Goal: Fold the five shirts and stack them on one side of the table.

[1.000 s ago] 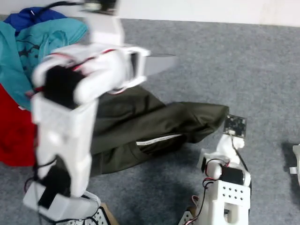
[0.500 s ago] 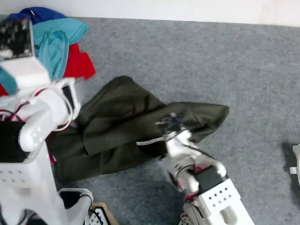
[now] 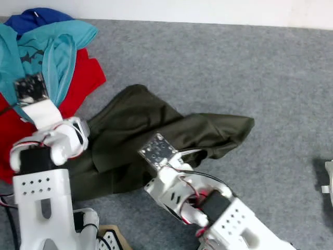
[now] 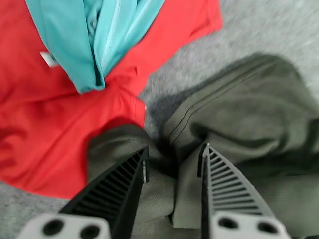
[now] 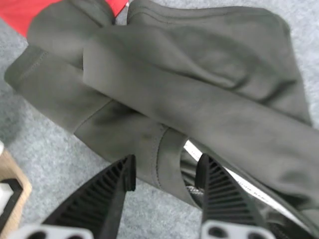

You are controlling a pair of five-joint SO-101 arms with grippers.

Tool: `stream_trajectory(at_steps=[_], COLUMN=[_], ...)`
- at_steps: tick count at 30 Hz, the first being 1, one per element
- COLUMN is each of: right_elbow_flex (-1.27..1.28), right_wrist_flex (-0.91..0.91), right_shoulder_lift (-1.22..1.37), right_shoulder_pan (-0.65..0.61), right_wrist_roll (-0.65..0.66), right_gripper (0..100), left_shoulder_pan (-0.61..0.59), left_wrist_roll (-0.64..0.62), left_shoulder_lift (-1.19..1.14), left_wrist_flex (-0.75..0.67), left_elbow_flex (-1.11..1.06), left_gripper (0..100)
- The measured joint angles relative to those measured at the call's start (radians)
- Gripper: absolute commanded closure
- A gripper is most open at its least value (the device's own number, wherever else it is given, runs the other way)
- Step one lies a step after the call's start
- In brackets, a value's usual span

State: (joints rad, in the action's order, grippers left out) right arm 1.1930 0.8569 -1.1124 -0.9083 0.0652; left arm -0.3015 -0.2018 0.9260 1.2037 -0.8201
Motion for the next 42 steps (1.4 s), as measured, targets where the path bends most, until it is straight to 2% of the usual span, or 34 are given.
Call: stream_trajectory(at_steps=[10, 18, 24, 31, 37, 42], right_elbow_flex=[-0.123, -0.132, -0.132, -0.132, -0.132, -0.132], right_wrist_flex=[-0.13, -0.252, -0.272, -0.272, -0.272, -0.204], right_shoulder_lift=[0.42, 0.603, 0.635, 0.64, 0.64, 0.577], right_shoulder_pan=[-0.002, 0.028, 0.083, 0.091, 0.11, 0.216], right_wrist_roll=[0.0, 0.0, 0.0, 0.0, 0.0, 0.0], right_gripper=[79.3, 79.6, 80.5, 99.2, 99.1, 99.1], left_shoulder_pan=[-0.014, -0.055, -0.055, -0.055, -0.055, -0.055], left_wrist_roll=[0.002, 0.0, 0.0, 0.0, 0.0, 0.0], left_shoulder_lift=[0.002, 0.002, 0.002, -0.015, -0.226, -0.41], left_wrist_flex=[-0.212, -0.384, -0.408, -0.41, -0.416, -0.494], left_elbow_flex=[-0.201, -0.315, -0.318, -0.318, -0.255, -0.213], left_gripper=[82, 82, 82, 83, 83, 83])
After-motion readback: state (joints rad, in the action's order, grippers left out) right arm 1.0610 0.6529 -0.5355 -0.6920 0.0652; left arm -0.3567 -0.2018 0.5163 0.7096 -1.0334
